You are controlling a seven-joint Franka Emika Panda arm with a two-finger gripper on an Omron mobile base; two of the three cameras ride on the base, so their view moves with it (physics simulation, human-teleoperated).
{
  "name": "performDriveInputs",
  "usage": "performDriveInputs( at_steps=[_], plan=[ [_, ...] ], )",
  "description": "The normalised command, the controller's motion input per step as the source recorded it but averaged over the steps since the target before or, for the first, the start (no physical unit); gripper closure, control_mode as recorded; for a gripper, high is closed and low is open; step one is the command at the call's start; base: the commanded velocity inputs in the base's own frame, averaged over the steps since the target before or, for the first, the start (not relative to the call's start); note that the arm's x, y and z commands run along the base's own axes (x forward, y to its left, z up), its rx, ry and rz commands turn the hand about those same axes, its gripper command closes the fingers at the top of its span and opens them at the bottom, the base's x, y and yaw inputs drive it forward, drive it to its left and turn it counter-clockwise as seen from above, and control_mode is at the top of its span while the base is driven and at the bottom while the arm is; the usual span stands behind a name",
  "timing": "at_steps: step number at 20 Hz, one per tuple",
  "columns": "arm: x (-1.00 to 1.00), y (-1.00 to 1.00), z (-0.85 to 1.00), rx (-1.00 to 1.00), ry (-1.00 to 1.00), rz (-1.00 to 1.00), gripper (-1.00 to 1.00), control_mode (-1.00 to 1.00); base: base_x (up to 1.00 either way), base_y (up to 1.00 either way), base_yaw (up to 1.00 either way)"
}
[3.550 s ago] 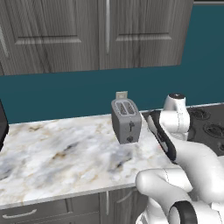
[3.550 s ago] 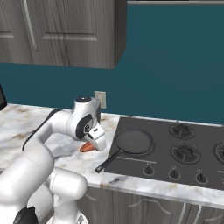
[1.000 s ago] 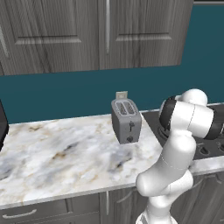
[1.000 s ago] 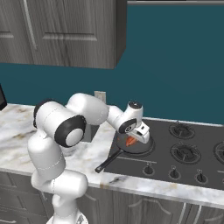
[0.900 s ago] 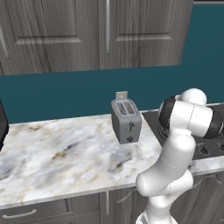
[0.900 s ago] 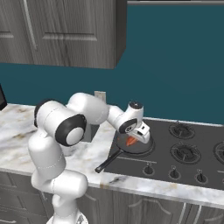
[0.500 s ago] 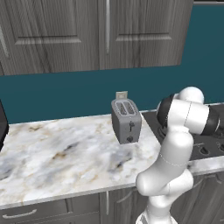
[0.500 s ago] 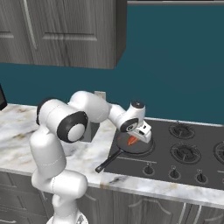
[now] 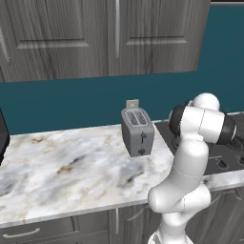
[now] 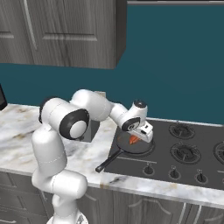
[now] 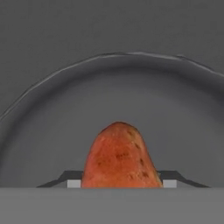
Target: Place both pans onto different burners. Then place the sweet potato and the fish on different pans.
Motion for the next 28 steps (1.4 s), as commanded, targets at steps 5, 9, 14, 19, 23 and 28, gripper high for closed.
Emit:
performDriveInputs(
  at_steps=[5,9,14,19,23,28],
  plan=[
    [-0.06,0.00,0.20,0.00,-0.02,0.02,-1.00,-1.00,0.00,0.00,0.00],
    [-0.06,0.01,0.39,0.00,-0.04,0.04,-1.00,-1.00,0.00,0.00,0.00],
    [-0.11,0.09,0.33,0.00,-0.06,0.06,-1.00,-1.00,0.00,0.00,0.00],
    [-0.19,0.54,0.47,-0.01,-0.07,0.09,-1.00,-1.00,0.00,0.00,0.00],
    [-0.10,0.70,0.59,-0.06,-0.05,0.09,-1.00,-1.00,0.00,0.00,0.00],
    [-0.36,0.56,0.55,-0.09,-0.11,0.11,-1.00,-1.00,0.00,0.00,0.00]
  ],
)
